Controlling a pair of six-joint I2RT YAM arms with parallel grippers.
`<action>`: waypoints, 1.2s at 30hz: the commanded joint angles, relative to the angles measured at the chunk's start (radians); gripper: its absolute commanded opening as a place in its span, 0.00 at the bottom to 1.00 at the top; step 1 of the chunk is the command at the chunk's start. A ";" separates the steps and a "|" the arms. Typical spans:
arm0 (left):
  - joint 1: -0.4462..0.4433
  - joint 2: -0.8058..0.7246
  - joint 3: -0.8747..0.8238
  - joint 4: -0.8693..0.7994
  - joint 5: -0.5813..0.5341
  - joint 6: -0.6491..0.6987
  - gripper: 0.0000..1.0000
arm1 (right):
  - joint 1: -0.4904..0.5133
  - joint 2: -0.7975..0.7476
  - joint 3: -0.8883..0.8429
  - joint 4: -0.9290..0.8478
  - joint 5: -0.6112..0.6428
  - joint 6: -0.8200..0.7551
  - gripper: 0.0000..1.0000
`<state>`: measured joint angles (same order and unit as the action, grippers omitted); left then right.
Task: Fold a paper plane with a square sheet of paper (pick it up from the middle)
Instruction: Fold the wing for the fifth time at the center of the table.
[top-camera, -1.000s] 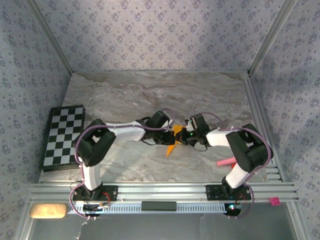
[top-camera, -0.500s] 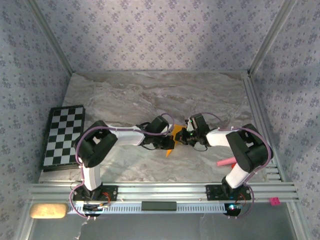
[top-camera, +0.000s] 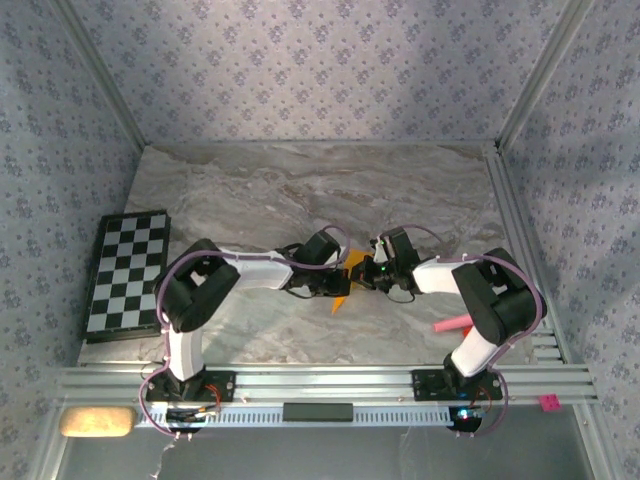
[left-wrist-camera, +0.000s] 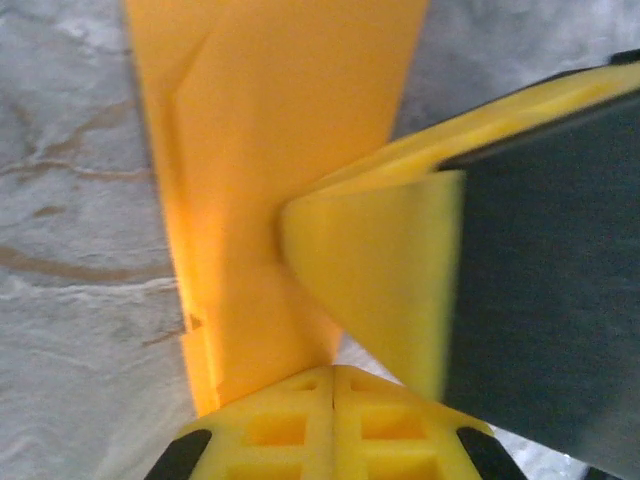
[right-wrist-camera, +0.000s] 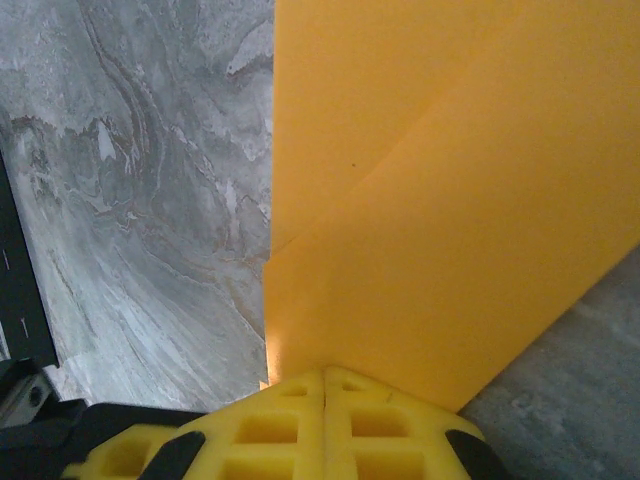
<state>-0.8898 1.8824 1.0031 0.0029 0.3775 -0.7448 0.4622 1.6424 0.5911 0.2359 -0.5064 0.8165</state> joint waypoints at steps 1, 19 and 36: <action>-0.016 0.010 -0.027 -0.063 -0.051 0.018 0.00 | -0.016 0.028 -0.039 -0.119 0.098 -0.002 0.00; -0.019 -0.013 -0.100 -0.063 -0.065 0.018 0.00 | -0.057 -0.112 0.016 -0.095 -0.036 -0.108 0.04; -0.020 -0.008 -0.115 -0.012 -0.026 -0.026 0.00 | -0.329 0.052 0.087 -0.149 -0.030 -0.180 0.05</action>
<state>-0.8997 1.8530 0.9318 0.0944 0.3439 -0.7544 0.1974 1.6596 0.6399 0.1333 -0.5884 0.6781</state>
